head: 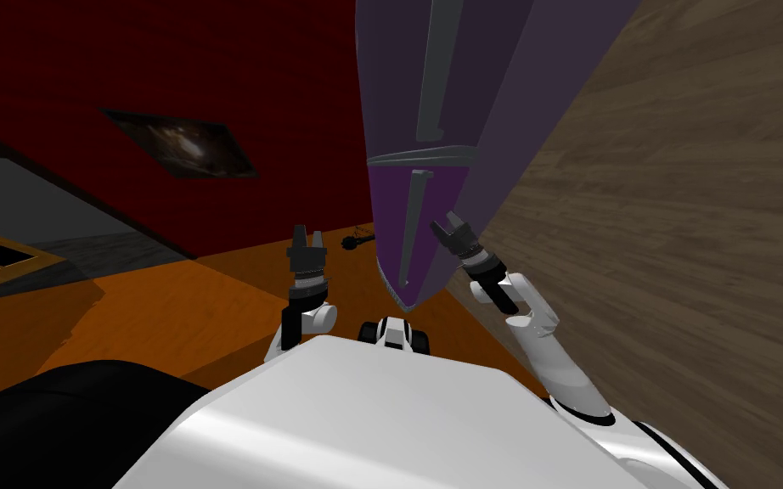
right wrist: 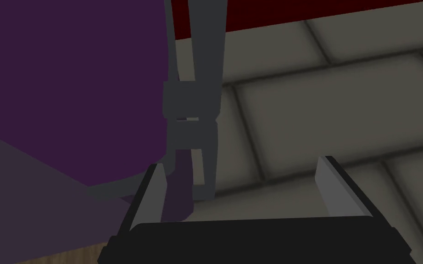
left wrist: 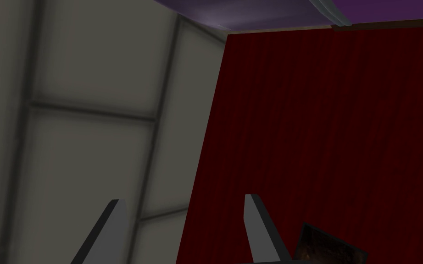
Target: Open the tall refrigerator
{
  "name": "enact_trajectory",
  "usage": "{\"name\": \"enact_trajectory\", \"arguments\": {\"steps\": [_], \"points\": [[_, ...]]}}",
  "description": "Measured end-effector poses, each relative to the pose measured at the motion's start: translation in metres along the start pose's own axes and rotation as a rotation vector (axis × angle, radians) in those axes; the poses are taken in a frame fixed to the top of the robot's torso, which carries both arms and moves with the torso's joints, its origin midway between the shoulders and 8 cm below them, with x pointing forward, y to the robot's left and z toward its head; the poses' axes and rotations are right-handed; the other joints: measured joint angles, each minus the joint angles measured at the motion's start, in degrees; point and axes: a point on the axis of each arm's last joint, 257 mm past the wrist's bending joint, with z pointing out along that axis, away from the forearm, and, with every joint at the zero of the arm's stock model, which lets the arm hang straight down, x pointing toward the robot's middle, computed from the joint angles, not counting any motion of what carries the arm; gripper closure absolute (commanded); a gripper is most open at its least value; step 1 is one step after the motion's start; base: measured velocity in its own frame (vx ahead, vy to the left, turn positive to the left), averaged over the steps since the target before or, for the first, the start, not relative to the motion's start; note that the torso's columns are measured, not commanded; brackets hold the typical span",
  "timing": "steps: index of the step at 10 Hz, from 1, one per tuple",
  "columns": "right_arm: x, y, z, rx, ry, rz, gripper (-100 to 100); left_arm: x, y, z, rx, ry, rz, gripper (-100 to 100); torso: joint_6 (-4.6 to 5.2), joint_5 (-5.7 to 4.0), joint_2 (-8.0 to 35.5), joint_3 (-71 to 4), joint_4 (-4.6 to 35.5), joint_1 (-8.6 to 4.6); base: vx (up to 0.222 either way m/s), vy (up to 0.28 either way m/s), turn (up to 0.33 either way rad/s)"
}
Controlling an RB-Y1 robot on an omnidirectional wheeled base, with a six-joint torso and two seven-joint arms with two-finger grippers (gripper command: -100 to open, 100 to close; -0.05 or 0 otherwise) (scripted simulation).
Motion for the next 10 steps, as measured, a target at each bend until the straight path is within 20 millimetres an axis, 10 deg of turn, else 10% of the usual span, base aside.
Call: {"name": "enact_trajectory", "arguments": {"steps": [10], "points": [[-0.022, -0.052, 0.054, -0.055, 0.131, -0.651, -100, 0.0, 0.0, 0.0, 0.0, 0.0, 0.0, 0, -0.02, 0.0, -0.1, -0.08, -0.02, -0.01, 0.013, 0.068, -0.026]]}}
